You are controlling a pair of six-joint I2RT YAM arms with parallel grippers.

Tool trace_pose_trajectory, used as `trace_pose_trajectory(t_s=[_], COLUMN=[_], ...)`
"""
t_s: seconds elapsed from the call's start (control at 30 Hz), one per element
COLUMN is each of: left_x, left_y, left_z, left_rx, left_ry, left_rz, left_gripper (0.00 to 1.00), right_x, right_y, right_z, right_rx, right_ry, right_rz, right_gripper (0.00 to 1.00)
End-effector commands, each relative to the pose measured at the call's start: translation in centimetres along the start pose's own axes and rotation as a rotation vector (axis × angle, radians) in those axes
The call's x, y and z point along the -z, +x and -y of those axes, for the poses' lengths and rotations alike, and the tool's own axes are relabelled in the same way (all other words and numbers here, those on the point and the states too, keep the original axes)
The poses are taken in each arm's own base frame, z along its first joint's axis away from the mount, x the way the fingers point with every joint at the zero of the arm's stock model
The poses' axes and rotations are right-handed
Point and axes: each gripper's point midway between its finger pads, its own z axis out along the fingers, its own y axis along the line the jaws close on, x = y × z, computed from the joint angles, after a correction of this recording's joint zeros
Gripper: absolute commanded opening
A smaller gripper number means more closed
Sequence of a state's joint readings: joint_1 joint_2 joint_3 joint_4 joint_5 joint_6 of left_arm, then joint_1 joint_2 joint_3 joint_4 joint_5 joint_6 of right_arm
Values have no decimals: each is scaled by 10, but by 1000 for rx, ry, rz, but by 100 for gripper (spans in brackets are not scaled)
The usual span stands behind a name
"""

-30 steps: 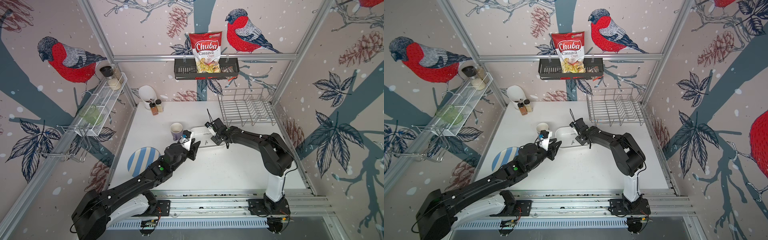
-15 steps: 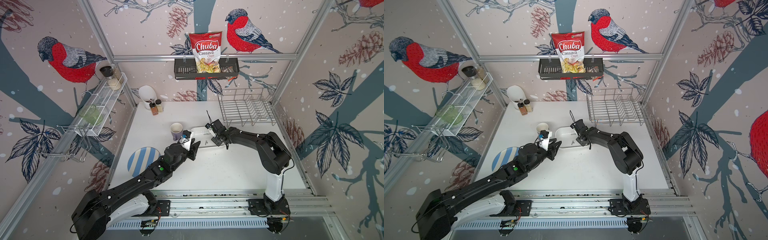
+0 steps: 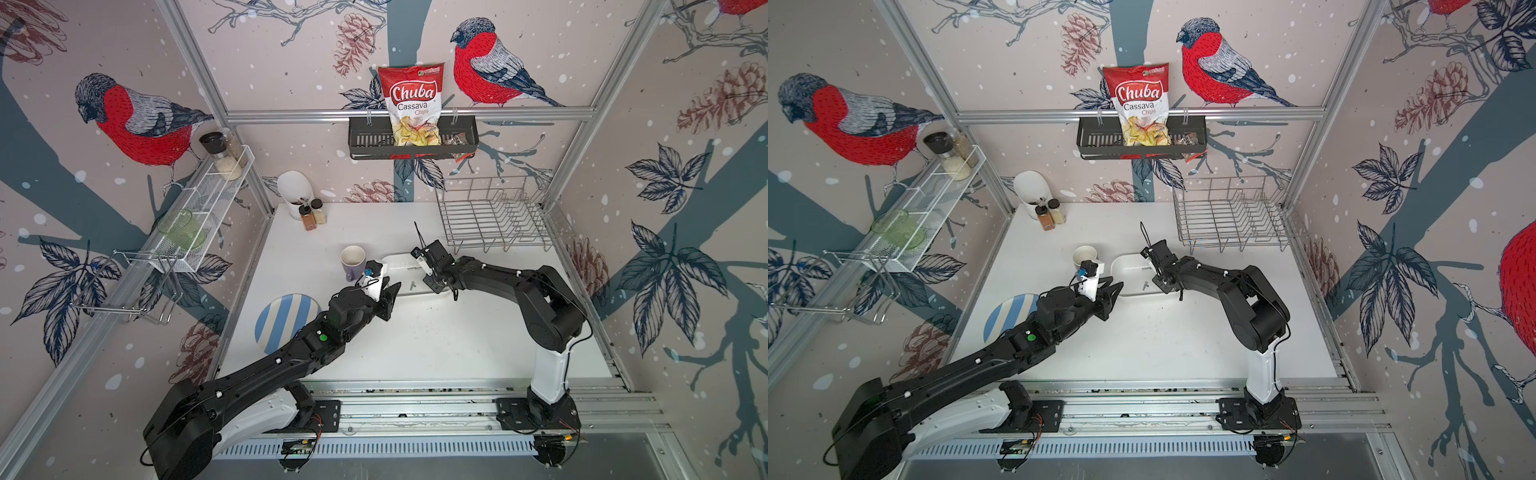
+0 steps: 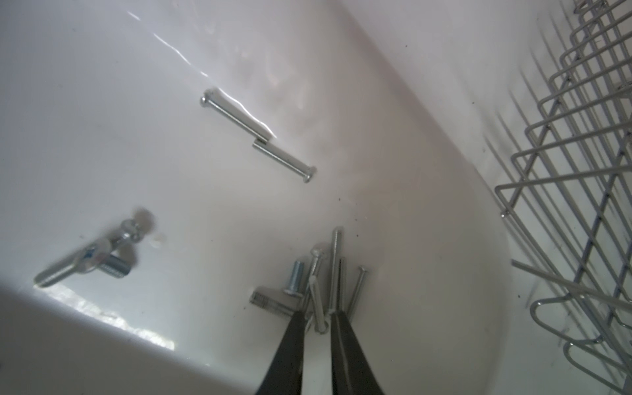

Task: Put the screws on the desktop into the storage box
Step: Place the screw in the storage box.

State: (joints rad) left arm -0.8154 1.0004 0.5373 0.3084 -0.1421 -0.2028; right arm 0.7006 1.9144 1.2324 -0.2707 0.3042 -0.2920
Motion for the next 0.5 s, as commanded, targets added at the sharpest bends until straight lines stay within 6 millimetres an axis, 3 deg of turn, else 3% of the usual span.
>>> trace_pose_trajectory(t_s=[0.0,0.17,0.2,0.23,0.27,0.47], left_x=[0,0,1,1,2,9], left_y=[-9,-9,-10,-10,-10,-4], left_z=[0,-4,-5,-7,-11,-37], left_rx=[3,-5,-12,-20,-31,-129], left_ry=[-7,-28,-35,-46,-65,-207], left_rz=[39,45,47,50,52,79], left_gripper=[41,41,42,42,43,65], right_x=[13,60,76,89,102,156], right_y=[-18,-39,-44,-46,-48,-24], right_z=[5,7,10,13,17,55], right_rx=[-25,-107,-128,-145,-164,-292], right_ry=[1,-51,-54,-55,-45,21], right_rz=[93,307,369,415,464,648], right_gripper=[25,42,54,82,100,100])
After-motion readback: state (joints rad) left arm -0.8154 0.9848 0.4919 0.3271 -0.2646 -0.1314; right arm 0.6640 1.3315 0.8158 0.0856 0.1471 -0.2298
